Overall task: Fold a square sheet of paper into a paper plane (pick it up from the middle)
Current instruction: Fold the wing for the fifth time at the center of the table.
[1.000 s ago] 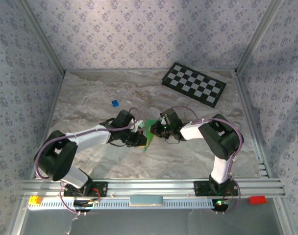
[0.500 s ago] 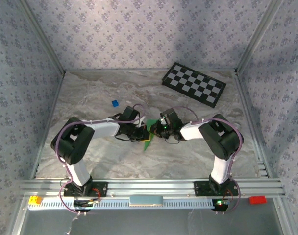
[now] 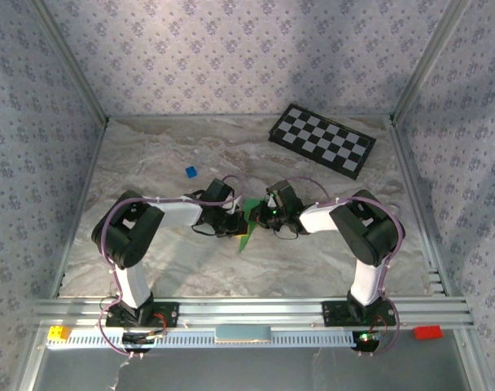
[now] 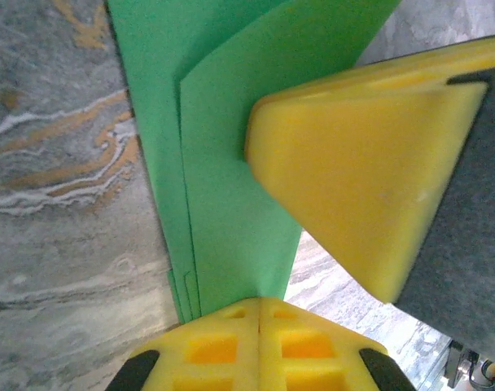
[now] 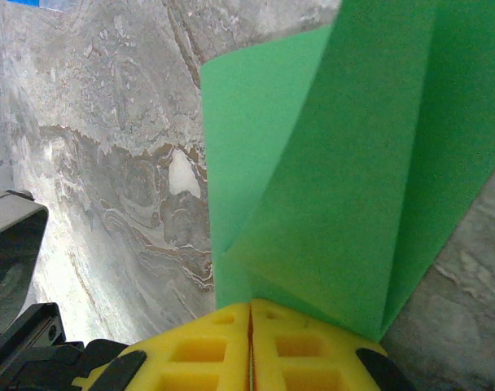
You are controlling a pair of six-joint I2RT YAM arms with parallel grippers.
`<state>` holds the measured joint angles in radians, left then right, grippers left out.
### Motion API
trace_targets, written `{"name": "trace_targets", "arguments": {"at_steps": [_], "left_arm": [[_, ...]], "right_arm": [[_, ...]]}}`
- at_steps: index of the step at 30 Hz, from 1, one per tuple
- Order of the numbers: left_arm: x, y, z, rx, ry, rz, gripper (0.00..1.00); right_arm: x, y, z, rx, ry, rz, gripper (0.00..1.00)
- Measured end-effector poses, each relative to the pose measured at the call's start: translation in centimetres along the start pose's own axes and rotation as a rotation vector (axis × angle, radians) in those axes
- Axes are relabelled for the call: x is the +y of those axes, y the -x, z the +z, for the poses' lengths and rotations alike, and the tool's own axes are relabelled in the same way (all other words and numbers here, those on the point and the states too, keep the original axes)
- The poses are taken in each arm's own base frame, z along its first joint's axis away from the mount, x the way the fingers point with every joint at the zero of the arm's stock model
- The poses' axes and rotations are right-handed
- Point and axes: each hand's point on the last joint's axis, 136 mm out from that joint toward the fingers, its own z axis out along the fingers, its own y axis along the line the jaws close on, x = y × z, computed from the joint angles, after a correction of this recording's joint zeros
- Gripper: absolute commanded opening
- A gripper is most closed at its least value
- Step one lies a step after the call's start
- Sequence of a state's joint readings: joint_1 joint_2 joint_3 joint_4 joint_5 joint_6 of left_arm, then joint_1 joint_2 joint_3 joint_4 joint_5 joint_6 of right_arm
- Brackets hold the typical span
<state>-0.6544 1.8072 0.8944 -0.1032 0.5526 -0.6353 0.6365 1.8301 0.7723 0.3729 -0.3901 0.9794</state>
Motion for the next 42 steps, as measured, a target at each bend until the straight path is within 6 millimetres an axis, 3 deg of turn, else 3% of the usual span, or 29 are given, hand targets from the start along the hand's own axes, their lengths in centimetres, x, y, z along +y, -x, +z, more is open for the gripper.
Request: {"name": "trace_targets", "arguments": {"at_steps": [6, 11, 16, 19, 23, 31, 42], "left_arm": [[0.3, -0.8, -0.1, -0.009, -0.019, 0.066, 0.0], [0.4, -1.8, -0.3, 0.024, -0.03, 0.132, 0.0], [0.3, -2.7, -0.4, 0.062, -0.046, 0.179, 0.0], [0.3, -3.0, -0.4, 0.077, -0.056, 0.186, 0.0], [0.3, -3.3, -0.4, 0.09, -0.059, 0.189, 0.0], [0.3, -3.5, -0.4, 0.099, -0.063, 0.184, 0.0], [0.3, -3.5, -0.4, 0.1, -0.065, 0.182, 0.0]], "right_arm": [[-0.1, -0.2, -0.6, -0.001, -0.013, -0.001, 0.14], [-0.7, -0.8, -2.8, -0.013, -0.056, -0.013, 0.14], [0.8, -0.6, -6.1, -0.061, -0.027, -0.082, 0.13], [1.9, -0.6, -6.9, -0.068, 0.003, -0.137, 0.12], [1.9, -1.6, -6.2, -0.029, 0.004, -0.171, 0.11], [1.0, -3.2, -2.7, 0.068, -0.039, -0.181, 0.09], [-1.3, -1.7, -1.8, 0.045, -0.086, -0.125, 0.1]]}}
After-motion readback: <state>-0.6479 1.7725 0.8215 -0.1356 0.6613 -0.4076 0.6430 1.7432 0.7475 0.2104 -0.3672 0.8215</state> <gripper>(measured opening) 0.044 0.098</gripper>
